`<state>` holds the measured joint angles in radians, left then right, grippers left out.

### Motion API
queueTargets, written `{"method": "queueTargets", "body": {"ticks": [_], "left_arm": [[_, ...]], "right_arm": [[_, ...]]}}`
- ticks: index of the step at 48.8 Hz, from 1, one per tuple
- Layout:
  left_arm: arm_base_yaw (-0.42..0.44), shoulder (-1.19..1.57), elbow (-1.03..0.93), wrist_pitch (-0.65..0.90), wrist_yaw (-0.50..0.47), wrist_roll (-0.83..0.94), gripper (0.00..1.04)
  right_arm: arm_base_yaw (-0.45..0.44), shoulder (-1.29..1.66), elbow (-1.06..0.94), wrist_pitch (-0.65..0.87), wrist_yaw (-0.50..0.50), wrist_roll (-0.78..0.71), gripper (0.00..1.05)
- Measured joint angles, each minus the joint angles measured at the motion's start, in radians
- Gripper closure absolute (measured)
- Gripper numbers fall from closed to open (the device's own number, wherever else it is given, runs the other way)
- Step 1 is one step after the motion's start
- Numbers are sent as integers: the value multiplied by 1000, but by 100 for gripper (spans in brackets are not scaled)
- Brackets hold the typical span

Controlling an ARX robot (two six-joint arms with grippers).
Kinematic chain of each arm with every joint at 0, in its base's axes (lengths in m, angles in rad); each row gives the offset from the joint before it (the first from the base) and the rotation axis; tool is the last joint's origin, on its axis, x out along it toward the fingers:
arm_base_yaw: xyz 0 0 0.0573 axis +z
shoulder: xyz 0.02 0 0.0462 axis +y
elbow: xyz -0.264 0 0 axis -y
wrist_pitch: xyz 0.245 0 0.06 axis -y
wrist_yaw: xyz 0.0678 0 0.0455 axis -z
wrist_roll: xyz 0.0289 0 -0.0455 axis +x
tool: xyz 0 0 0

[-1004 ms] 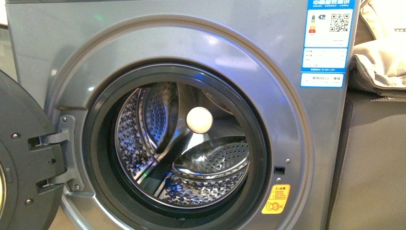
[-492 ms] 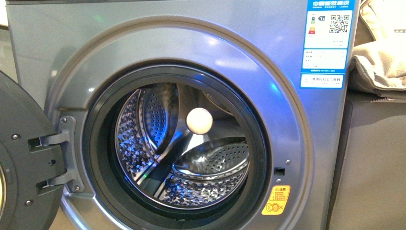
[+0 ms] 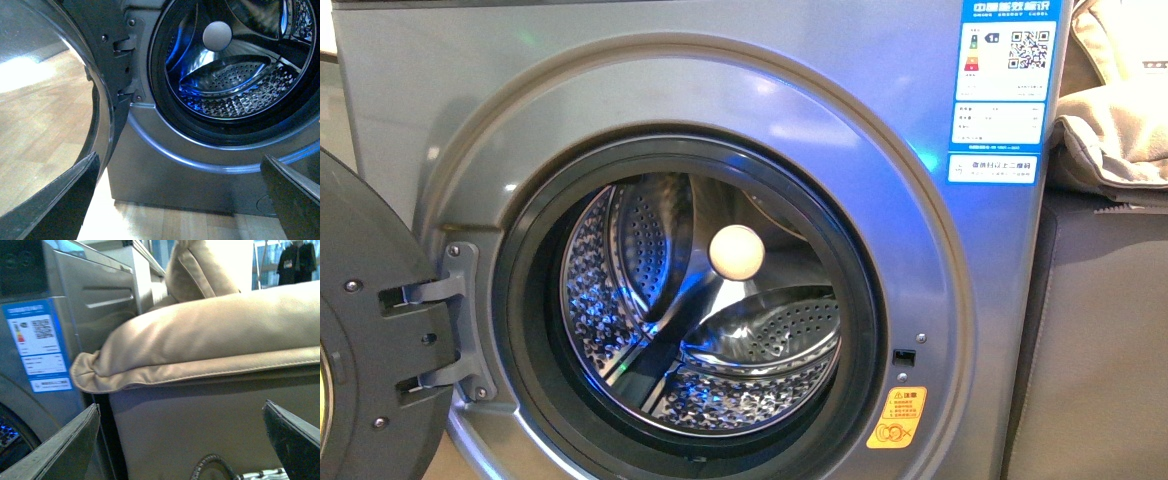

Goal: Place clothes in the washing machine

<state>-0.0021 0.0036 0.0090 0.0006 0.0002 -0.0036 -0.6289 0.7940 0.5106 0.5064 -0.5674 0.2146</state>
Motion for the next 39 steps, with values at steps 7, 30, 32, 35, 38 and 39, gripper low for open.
{"method": "queueTargets", "body": {"ticks": [7, 30, 32, 35, 38, 39], "left_arm": [[0, 0, 0, 0, 0, 0, 7], [0, 0, 0, 0, 0, 0, 7], [0, 0, 0, 0, 0, 0, 7], [0, 0, 0, 0, 0, 0, 7], [0, 0, 0, 0, 0, 0, 7], [0, 0, 0, 0, 0, 0, 7]], "right_arm": [[-79, 165, 134, -189, -69, -25, 8], [-239, 702, 457, -686, 8, -390, 8], [-243, 741, 453, -673, 25, -410, 8], [-247, 802, 435, -631, 57, -429, 8], [-248, 850, 418, -596, 79, -438, 8], [-248, 865, 413, -586, 85, -441, 8]]}}
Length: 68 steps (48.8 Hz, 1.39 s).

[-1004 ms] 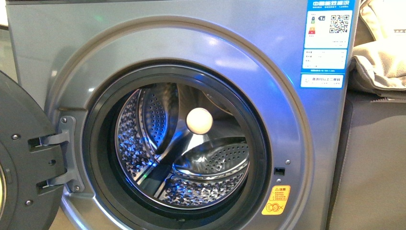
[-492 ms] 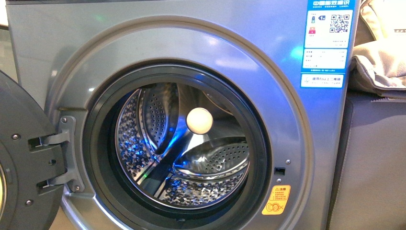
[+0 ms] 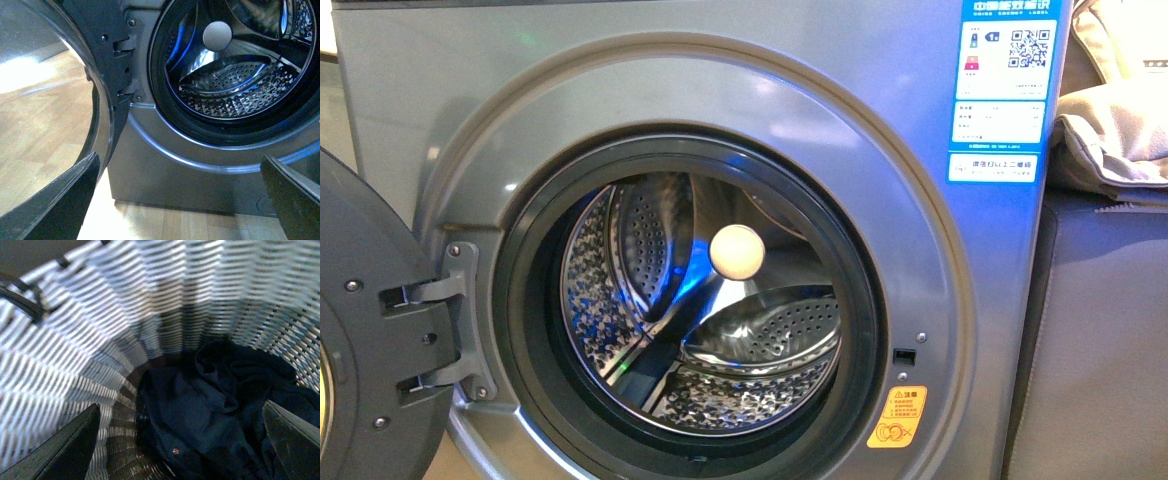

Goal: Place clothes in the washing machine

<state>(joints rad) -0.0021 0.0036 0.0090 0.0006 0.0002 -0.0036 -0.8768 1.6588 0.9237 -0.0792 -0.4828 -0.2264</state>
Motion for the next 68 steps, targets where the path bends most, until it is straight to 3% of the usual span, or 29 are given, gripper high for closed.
{"method": "queueTargets", "body": {"ticks": [40, 68], "left_arm": [[0, 0, 0, 0, 0, 0, 7], [0, 0, 0, 0, 0, 0, 7]], "right_arm": [[51, 687, 10, 376, 232, -22, 8], [99, 1005, 159, 446, 276, -2, 8]]}}
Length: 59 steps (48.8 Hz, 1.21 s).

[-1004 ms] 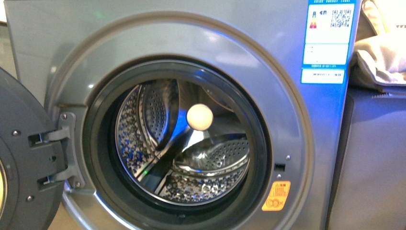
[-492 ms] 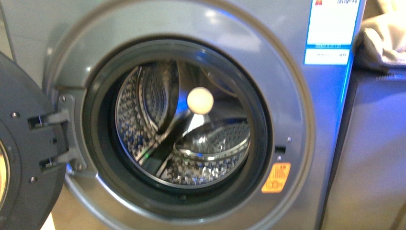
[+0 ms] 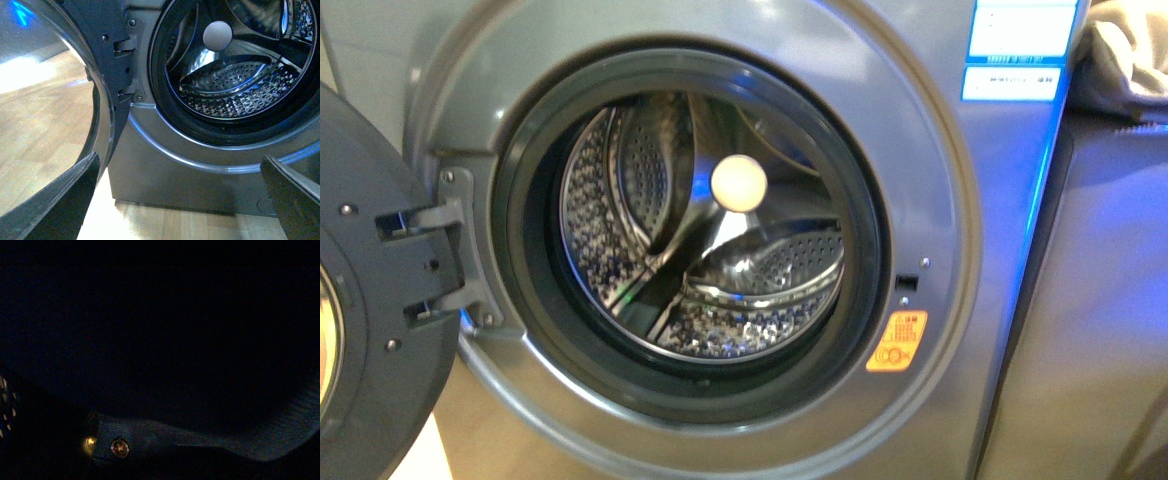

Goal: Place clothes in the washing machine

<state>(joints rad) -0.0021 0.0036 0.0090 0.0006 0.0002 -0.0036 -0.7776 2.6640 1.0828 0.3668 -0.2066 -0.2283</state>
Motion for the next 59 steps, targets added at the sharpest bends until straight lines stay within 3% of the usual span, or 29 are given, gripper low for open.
{"method": "queueTargets", "body": {"ticks": [26, 53, 56, 59], "left_arm": [[0, 0, 0, 0, 0, 0, 7], [0, 0, 0, 0, 0, 0, 7], [0, 0, 0, 0, 0, 0, 7], [0, 0, 0, 0, 0, 0, 7]], "right_arm": [[-27, 202, 174, -32, 16, 5, 8], [-45, 244, 191, -27, 29, -47, 8], [-48, 244, 188, -15, 34, -49, 14], [-56, 243, 182, 3, 32, -49, 27]]}}
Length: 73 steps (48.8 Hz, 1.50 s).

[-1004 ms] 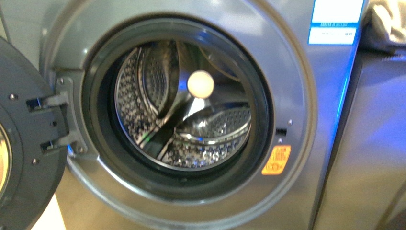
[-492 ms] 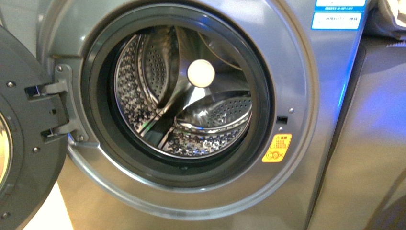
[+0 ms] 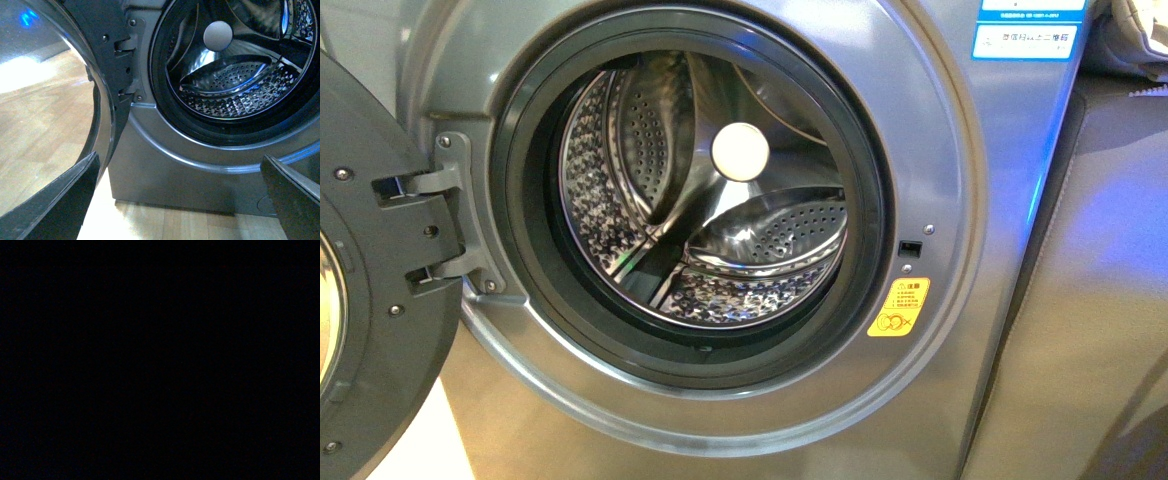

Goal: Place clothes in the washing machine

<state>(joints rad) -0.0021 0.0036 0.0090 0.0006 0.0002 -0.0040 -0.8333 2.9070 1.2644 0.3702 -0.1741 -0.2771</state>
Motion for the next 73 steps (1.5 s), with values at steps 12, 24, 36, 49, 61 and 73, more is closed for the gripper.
{"method": "queueTargets", "body": {"ticks": [12, 24, 36, 49, 61, 73], "left_arm": [[0, 0, 0, 0, 0, 0, 7], [0, 0, 0, 0, 0, 0, 7], [0, 0, 0, 0, 0, 0, 7], [0, 0, 0, 0, 0, 0, 7], [0, 0, 0, 0, 0, 0, 7], [0, 0, 0, 0, 0, 0, 7]], "right_arm": [[-9, -68, -74, 57, -37, 30, 70], [-1, -323, -223, 118, -114, 61, 100], [-14, -569, -354, 153, -196, 75, 100], [-14, -974, -494, 142, -330, 81, 100], [21, -1373, -536, 46, -439, 100, 100], [27, -1621, -365, -75, -510, 152, 100]]}}
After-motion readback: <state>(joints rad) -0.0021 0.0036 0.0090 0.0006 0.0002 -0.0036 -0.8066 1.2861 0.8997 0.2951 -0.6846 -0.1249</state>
